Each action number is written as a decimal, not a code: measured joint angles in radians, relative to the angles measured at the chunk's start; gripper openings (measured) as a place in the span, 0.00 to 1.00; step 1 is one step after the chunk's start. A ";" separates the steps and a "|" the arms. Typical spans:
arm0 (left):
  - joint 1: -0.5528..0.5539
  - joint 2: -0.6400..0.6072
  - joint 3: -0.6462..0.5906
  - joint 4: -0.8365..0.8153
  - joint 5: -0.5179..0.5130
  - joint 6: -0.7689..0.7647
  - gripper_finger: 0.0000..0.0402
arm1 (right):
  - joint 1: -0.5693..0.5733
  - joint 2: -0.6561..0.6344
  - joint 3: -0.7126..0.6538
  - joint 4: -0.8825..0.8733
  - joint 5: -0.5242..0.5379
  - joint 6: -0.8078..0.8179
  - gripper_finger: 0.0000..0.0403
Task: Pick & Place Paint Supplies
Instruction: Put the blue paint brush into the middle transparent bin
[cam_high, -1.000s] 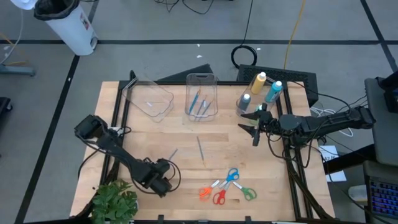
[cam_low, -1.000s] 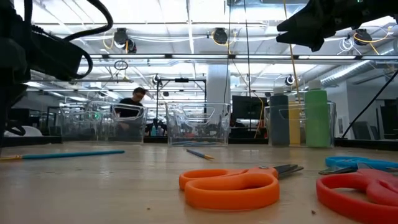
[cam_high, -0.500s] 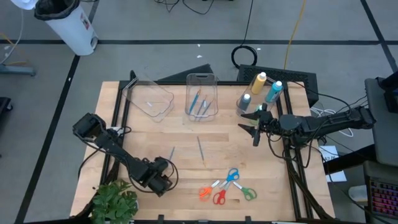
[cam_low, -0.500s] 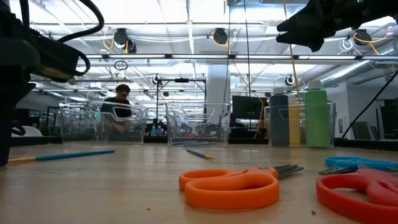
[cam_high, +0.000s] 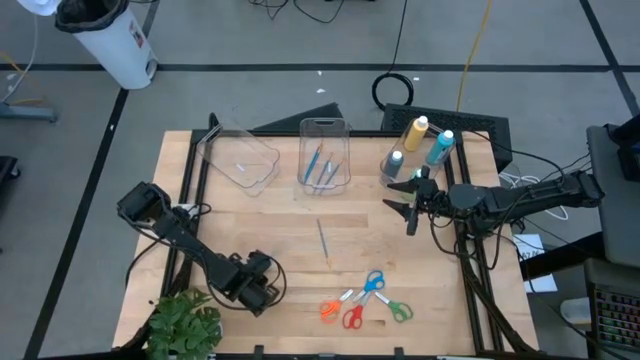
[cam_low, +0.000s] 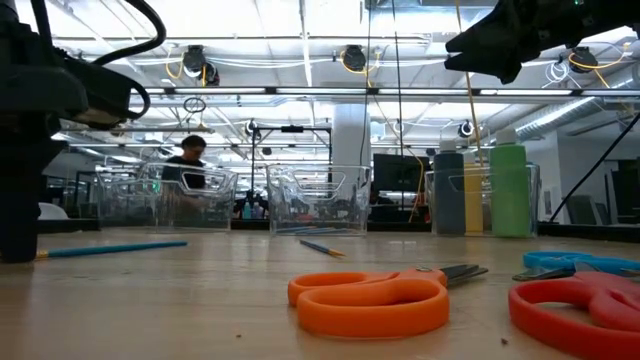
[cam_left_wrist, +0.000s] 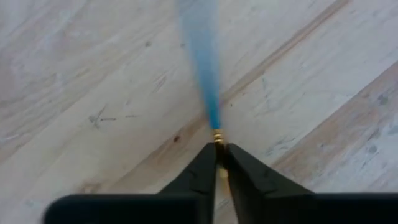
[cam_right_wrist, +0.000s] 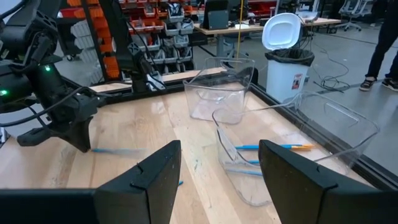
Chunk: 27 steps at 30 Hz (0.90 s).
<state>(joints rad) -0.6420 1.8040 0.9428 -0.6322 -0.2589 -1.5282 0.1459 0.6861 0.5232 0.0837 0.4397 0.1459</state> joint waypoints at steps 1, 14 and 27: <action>0.000 0.000 0.000 0.003 -0.001 0.000 0.06 | 0.000 0.000 0.000 0.001 0.000 0.000 0.52; 0.004 -0.001 -0.008 0.320 -0.195 0.345 0.01 | 0.000 0.000 0.000 0.002 0.000 0.000 0.52; 0.137 -0.008 -0.003 0.887 -0.197 1.169 0.00 | 0.000 0.021 0.000 0.011 0.000 0.011 0.52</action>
<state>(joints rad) -0.5049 1.7962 0.9394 0.2551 -0.4558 -0.3593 0.1459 0.7072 0.5232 0.0943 0.4395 0.1570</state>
